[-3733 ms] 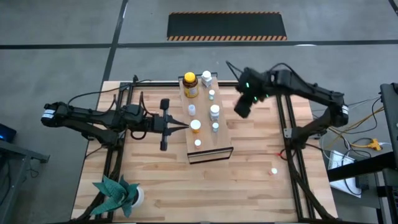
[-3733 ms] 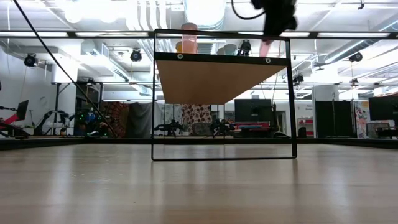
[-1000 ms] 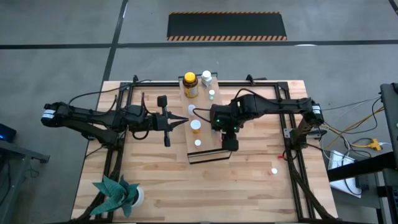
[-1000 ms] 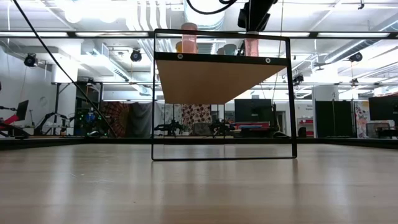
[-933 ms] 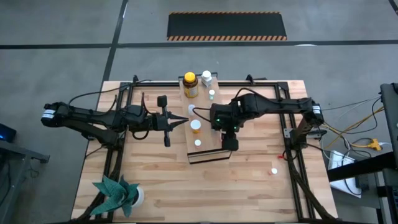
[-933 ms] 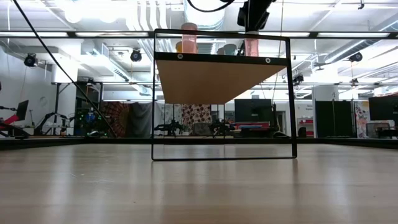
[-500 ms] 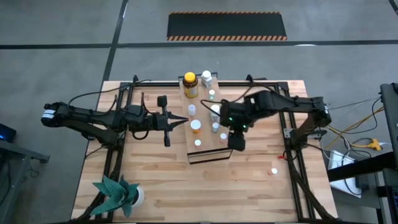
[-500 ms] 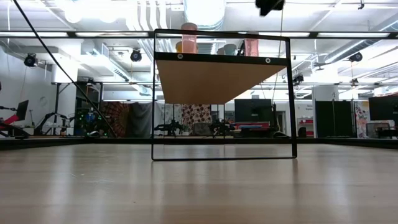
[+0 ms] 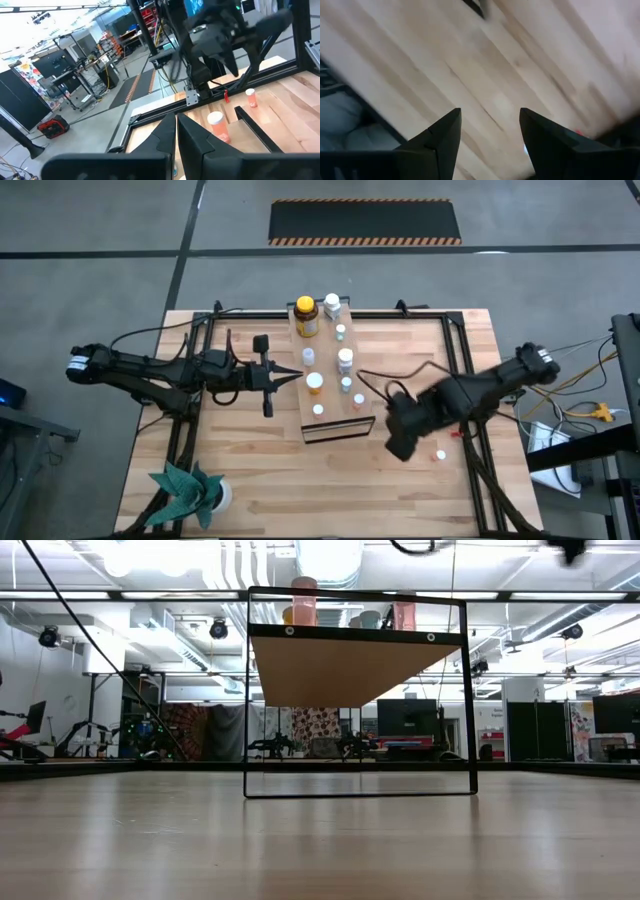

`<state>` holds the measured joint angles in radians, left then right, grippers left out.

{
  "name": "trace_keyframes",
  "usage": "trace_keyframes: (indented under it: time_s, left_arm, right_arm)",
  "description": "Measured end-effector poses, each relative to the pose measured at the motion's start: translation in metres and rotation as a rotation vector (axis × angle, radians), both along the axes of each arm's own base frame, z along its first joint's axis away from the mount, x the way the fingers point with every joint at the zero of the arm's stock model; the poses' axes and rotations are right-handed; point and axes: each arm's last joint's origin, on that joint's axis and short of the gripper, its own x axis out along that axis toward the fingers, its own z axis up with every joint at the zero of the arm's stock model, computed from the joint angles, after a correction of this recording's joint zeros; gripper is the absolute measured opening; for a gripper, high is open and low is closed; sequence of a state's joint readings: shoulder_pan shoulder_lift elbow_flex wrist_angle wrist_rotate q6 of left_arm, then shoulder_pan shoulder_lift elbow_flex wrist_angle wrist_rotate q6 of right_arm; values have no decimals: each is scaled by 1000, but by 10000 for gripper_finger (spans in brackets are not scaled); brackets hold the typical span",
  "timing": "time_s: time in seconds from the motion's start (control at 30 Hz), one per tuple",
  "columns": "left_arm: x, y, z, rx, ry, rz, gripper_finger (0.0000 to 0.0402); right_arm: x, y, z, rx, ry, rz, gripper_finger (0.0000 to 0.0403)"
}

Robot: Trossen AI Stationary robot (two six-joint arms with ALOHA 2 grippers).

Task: Pick and place medicine bottles onto shelf by color
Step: Put the pink pill on the shelf

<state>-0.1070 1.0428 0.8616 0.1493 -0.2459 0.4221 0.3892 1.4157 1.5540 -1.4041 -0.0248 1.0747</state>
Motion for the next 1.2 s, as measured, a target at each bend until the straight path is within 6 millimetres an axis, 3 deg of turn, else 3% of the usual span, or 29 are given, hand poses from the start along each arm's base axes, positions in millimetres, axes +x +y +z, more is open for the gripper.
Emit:
trace_keyframes:
  time_s: [0.23,0.53,0.77,1.0,1.2]
  left_arm:
    - [0,0,0,0,1,0,0]
    - [4,-11,9,-136,-82,-51,0]
    - [31,-42,9,-219,-232,-160,0]
    - [60,-72,5,-257,-358,-239,0]
    - [91,-81,14,-269,-417,-197,0]
  right_arm:
    - [-45,32,-42,-92,81,-37,192]
    - [-74,68,-88,-549,-431,226,192]
    - [-84,64,-122,-1001,-641,374,181]
    - [-90,53,-132,-1187,-736,368,156]
    - [-81,67,-126,-1089,-781,454,126]
